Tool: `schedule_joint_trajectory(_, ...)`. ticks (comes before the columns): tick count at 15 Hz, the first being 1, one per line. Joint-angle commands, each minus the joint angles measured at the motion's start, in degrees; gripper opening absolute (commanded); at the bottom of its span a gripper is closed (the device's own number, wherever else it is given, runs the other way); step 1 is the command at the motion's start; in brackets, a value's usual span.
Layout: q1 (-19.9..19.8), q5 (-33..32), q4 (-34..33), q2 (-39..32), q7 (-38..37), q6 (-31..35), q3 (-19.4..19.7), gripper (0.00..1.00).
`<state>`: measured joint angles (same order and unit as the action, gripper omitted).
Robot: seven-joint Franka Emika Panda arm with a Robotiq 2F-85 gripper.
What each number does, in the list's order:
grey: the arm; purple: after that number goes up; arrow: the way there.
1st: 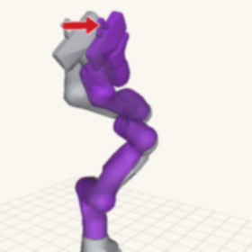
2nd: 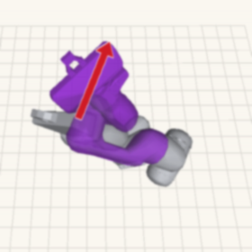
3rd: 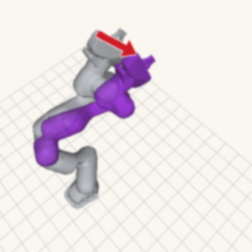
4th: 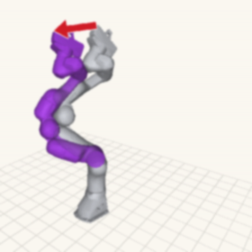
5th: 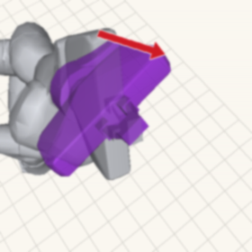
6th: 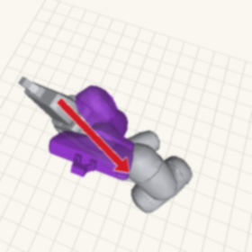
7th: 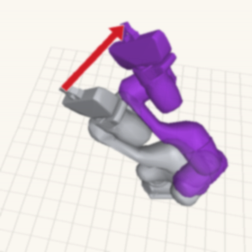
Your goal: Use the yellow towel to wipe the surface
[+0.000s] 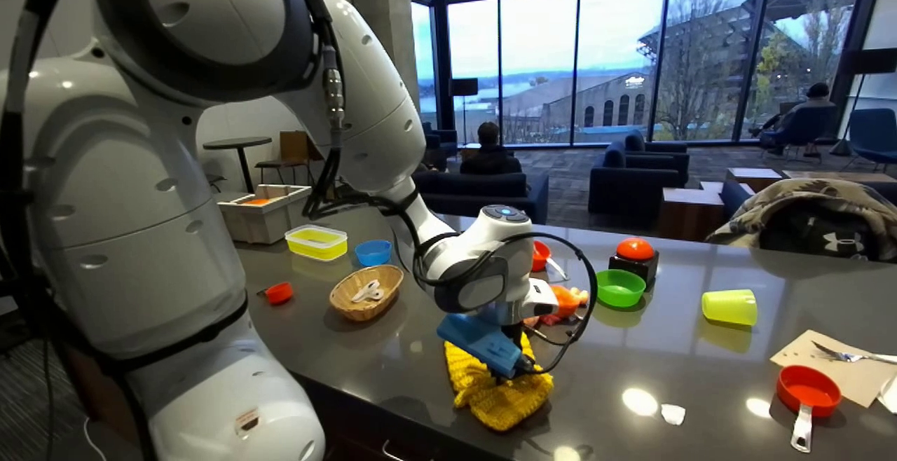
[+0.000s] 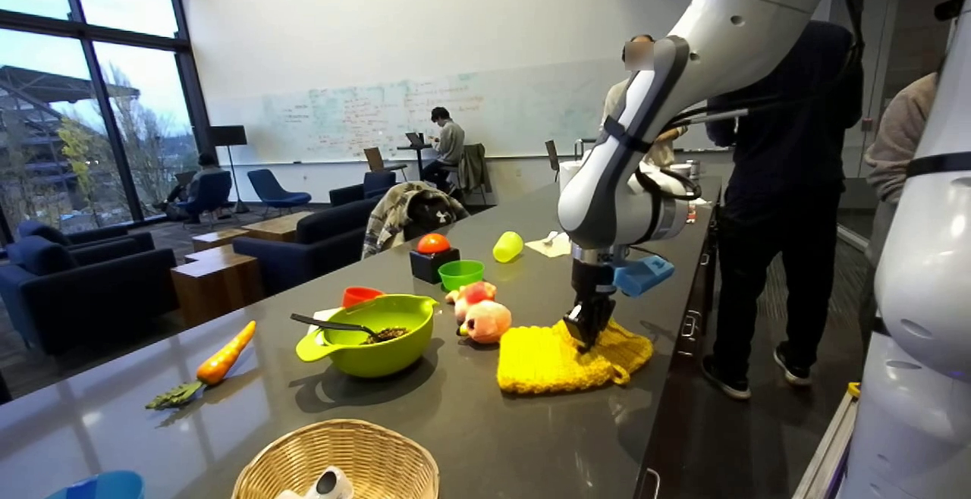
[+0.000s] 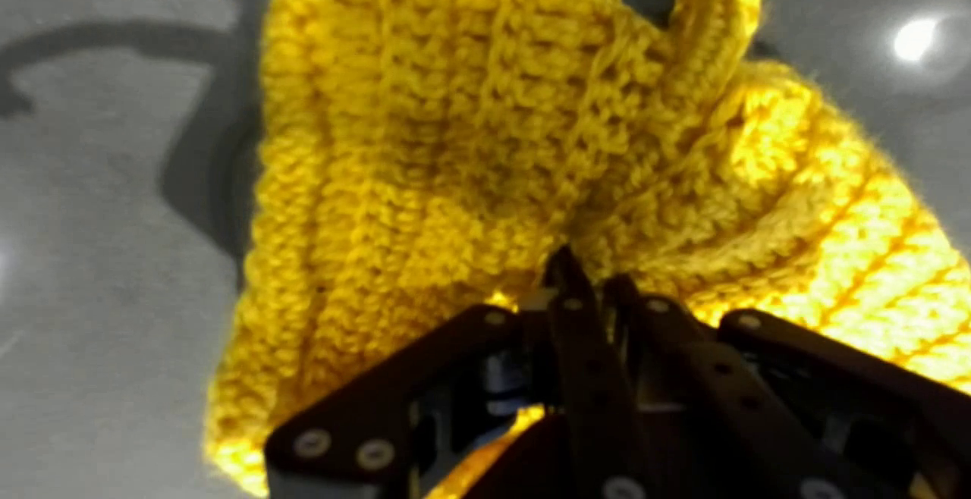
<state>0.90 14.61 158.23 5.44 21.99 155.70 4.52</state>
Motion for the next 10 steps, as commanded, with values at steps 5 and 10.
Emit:
schedule_joint_trajectory(5,-5.6,1.3,-7.1,-8.9,1.6,-1.5,4.8,0.02)
schedule_joint_trajectory(10,-8.7,4.2,-13.7,-13.3,1.2,-4.4,4.8,0.02)
